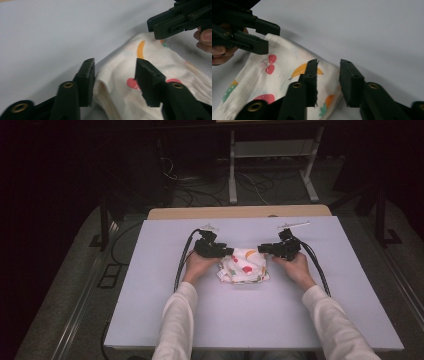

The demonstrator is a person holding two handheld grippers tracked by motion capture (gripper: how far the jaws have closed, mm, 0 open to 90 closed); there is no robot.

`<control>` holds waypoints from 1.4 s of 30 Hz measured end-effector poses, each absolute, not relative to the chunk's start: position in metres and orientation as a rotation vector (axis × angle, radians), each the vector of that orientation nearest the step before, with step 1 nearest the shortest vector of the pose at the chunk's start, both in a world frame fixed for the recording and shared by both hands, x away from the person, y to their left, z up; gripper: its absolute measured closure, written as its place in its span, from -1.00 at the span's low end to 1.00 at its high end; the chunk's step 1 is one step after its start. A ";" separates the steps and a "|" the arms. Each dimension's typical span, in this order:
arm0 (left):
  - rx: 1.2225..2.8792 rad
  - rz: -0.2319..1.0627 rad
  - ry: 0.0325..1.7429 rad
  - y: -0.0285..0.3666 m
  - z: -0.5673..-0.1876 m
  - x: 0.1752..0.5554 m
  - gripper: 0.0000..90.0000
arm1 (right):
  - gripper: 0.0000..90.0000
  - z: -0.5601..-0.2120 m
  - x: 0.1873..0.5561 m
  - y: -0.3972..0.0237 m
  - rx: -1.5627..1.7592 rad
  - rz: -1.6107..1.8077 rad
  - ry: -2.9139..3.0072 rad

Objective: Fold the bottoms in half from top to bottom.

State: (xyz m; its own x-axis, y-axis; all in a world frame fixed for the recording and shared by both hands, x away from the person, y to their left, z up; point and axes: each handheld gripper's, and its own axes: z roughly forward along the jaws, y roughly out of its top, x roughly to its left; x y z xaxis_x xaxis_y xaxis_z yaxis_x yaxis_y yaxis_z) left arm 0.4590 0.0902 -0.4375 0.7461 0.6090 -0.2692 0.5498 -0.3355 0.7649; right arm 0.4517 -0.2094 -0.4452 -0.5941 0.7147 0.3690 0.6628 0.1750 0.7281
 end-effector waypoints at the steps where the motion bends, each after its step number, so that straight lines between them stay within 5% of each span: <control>1: 2.012 0.081 0.875 0.089 -0.437 0.458 0.02 | 0.37 -0.444 0.451 -0.209 1.388 1.414 2.357; 15: 1.967 0.055 0.875 0.096 -0.425 0.451 -0.79 | -1.00 -0.428 0.445 -0.218 1.393 1.428 2.350; 18: 1.988 0.060 0.865 0.097 -0.423 0.447 -1.00 | -1.00 -0.423 0.441 -0.220 1.390 1.408 2.367; 42: 1.986 0.215 0.902 0.129 -0.409 0.402 -1.00 | -1.00 -0.399 0.405 -0.245 1.376 1.401 2.298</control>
